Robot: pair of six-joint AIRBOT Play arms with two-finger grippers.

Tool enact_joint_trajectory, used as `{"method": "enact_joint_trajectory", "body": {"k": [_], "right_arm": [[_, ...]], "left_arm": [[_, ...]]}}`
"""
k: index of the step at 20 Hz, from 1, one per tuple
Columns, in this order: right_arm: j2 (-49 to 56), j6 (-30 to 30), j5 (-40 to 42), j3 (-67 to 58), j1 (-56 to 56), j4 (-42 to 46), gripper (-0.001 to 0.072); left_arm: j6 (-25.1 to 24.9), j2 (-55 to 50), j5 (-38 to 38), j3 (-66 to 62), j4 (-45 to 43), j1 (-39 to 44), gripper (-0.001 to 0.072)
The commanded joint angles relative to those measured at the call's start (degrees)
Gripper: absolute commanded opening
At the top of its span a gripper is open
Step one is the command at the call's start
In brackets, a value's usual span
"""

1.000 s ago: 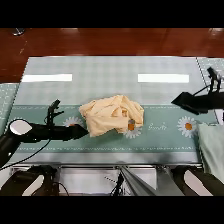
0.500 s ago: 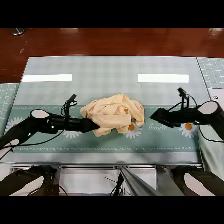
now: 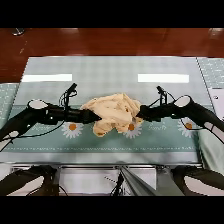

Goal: Fold the shirts.

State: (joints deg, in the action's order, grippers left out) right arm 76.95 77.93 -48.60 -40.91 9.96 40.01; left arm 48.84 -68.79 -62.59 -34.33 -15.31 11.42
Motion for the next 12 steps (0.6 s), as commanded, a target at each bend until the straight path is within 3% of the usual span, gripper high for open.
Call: {"method": "enact_joint_trajectory", "body": {"k": [1, 4, 7, 10, 12], "right_arm": [[3.19, -1.51, -3.5, -7.13, 0.66, 1.95, 0.0027], [1.51, 1.6, -12.87, -24.2, -3.5, 8.66, 0.0026], [-0.02, 5.44, -16.2, -49.88, -5.86, 17.55, 0.0025], [-0.02, 8.7, -20.13, -76.39, -7.02, 23.96, 0.0025], [-2.12, 8.57, -21.68, -85.99, -7.1, 24.72, 0.0025]], "left_arm": [[-0.11, -0.02, -1.81, -1.66, 0.13, -2.36, 0.002], [3.72, 0.83, -7.04, -10.14, -0.24, -8.39, 0.0019], [10.01, 2.64, -6.23, -28.04, -7.52, -11.5, 0.0018], [24.96, 2.71, -5.4, -52.98, -27.82, -11.63, 0.0018], [32.39, 2.95, -8.15, -68.48, -40.19, -11.65, 0.0018]]}}
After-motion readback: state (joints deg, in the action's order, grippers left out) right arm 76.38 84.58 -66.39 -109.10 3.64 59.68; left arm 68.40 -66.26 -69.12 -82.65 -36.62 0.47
